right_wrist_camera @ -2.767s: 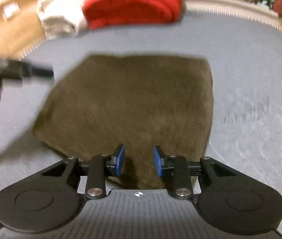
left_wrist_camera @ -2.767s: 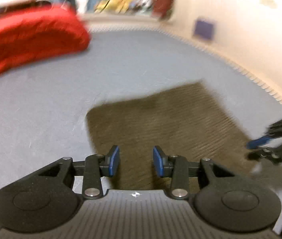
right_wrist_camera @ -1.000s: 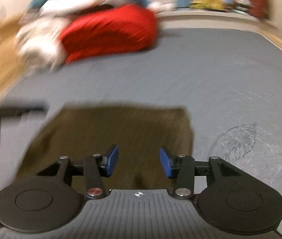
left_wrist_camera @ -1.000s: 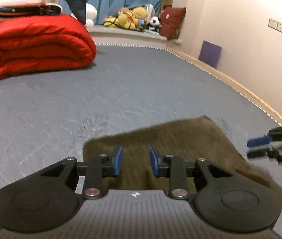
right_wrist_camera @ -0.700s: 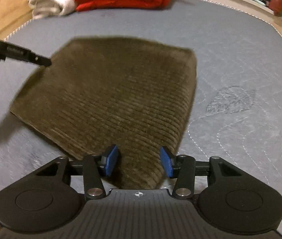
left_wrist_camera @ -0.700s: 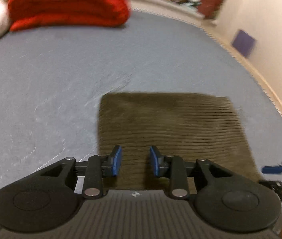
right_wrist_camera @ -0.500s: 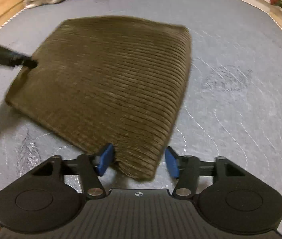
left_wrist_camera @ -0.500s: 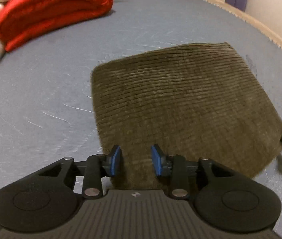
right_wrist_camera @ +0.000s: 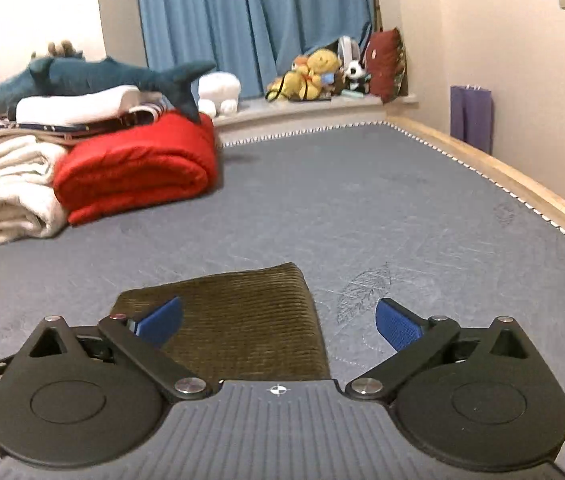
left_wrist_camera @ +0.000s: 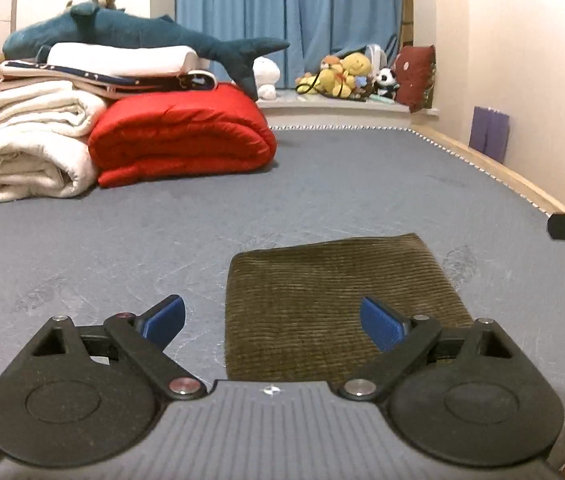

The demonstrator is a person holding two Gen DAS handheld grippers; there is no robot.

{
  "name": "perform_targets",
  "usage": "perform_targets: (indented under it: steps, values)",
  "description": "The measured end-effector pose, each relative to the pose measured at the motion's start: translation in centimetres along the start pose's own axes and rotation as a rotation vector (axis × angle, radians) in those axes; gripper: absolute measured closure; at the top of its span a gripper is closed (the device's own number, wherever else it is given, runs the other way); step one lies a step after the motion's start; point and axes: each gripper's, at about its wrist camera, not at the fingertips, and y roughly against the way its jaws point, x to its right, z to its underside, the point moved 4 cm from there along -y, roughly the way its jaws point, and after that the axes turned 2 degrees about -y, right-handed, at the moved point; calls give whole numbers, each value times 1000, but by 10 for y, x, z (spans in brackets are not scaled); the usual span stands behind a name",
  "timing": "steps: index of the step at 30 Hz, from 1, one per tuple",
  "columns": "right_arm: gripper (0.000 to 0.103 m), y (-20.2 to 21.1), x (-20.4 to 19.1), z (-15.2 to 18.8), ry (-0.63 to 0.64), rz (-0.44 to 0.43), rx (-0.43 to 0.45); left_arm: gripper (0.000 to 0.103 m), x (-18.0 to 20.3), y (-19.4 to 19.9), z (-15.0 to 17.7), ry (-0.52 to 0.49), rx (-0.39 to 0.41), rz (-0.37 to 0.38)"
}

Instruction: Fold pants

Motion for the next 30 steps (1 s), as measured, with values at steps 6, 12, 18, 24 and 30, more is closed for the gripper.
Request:
perform_targets:
  steps: [6, 12, 18, 24, 30]
  values:
    - [1, 1, 3, 48, 74, 29, 68, 0, 6, -39, 40, 100, -194, -8]
    - [1, -34, -6, 73, 42, 23, -77, 0, 5, -63, 40, 82, -233, -30]
    - [1, -51, -12, 75, 45, 25, -129, 0, 1, -71, 46, 116, -270, -13]
    - [1, -53, -31, 83, 112, 16, -149, 0, 4, -69, 49, 116, -284, -11]
    - [1, -54, -35, 82, 103, 10, -165, 0, 6, -69, 51, 117, -284, -10]
